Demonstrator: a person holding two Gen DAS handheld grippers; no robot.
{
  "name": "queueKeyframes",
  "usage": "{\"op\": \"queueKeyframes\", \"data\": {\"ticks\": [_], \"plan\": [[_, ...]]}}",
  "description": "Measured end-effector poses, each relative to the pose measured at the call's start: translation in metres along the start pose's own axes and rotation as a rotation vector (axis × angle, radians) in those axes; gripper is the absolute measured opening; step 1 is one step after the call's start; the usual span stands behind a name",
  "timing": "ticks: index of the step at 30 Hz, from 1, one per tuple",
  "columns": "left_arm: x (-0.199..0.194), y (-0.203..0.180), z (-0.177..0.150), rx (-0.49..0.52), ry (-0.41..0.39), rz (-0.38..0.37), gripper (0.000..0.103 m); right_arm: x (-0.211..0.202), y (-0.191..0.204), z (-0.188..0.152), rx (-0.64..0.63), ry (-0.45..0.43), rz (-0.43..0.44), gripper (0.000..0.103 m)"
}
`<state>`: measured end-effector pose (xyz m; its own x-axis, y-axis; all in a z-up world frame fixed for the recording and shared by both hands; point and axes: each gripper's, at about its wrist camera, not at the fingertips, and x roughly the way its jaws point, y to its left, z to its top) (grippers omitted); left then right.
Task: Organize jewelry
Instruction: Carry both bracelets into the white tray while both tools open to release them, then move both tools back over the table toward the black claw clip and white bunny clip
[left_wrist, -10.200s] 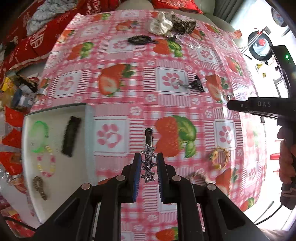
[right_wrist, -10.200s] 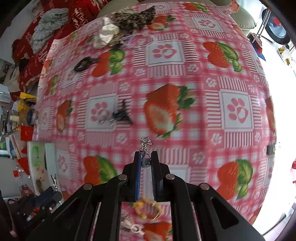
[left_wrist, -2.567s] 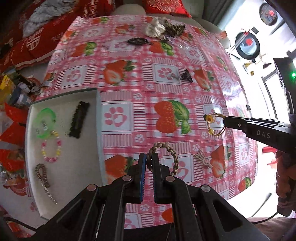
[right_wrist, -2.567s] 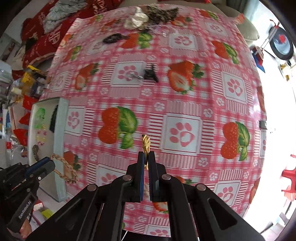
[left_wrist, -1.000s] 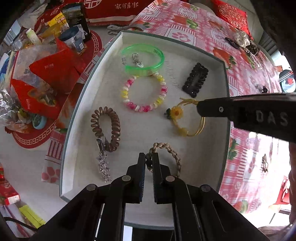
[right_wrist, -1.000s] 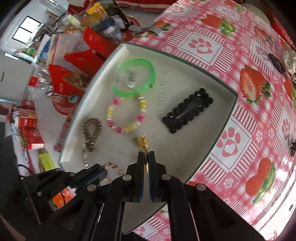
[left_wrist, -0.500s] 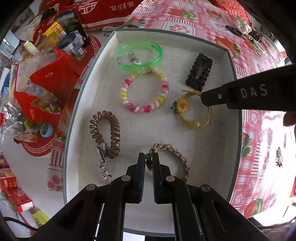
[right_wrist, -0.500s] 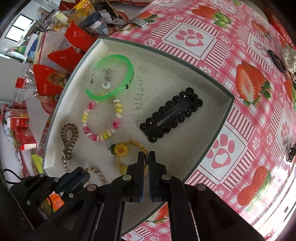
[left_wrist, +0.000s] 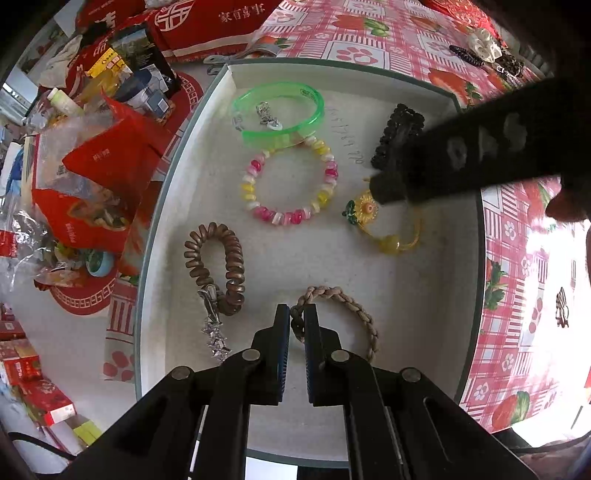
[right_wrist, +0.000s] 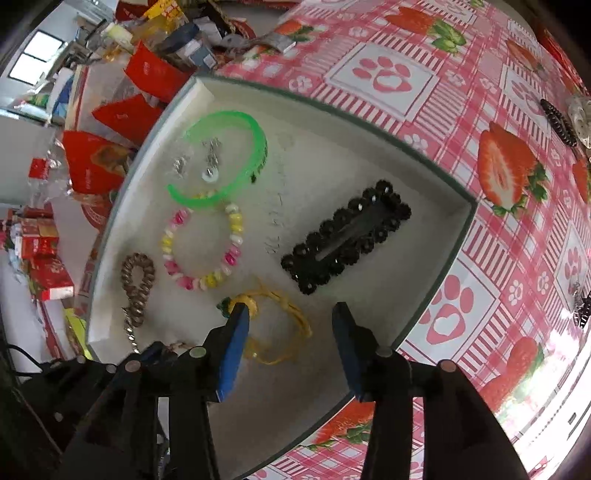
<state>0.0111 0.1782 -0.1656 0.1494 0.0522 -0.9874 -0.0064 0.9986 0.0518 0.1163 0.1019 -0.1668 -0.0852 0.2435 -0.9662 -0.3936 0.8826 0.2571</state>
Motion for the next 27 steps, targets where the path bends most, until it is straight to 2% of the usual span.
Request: {"op": "queueKeyframes", "data": {"ticks": [8, 18, 19, 20, 21, 22, 27], "plan": [[-0.01, 0.003, 0.002, -0.015, -0.014, 0.002, 0.013, -0.039, -0.001, 0.002, 0.041, -0.095, 0.035, 0.051], [-0.023, 0.002, 0.008, -0.007, -0.029, -0.009, 0.014, -0.074, -0.035, -0.037, 0.111, -0.137, 0.024, 0.051], [-0.024, 0.002, 0.008, -0.012, -0.03, -0.007, 0.035, -0.077, -0.04, -0.04, 0.118, -0.136, 0.023, 0.051], [-0.026, 0.002, 0.009, -0.02, -0.03, 0.007, 0.096, -0.079, -0.044, -0.046, 0.128, -0.133, 0.024, 0.051], [-0.03, 0.003, 0.009, -0.035, -0.048, 0.041, 0.103, -0.082, -0.05, -0.053, 0.136, -0.129, 0.026, 0.052], [-0.033, 0.004, 0.009, -0.037, -0.07, 0.058, 0.103, -0.082, -0.051, -0.057, 0.144, -0.127, 0.027, 0.053], [-0.038, 0.002, 0.012, -0.009, -0.06, 0.062, 0.103, -0.086, -0.068, -0.08, 0.197, -0.126, 0.025, 0.054]]}}
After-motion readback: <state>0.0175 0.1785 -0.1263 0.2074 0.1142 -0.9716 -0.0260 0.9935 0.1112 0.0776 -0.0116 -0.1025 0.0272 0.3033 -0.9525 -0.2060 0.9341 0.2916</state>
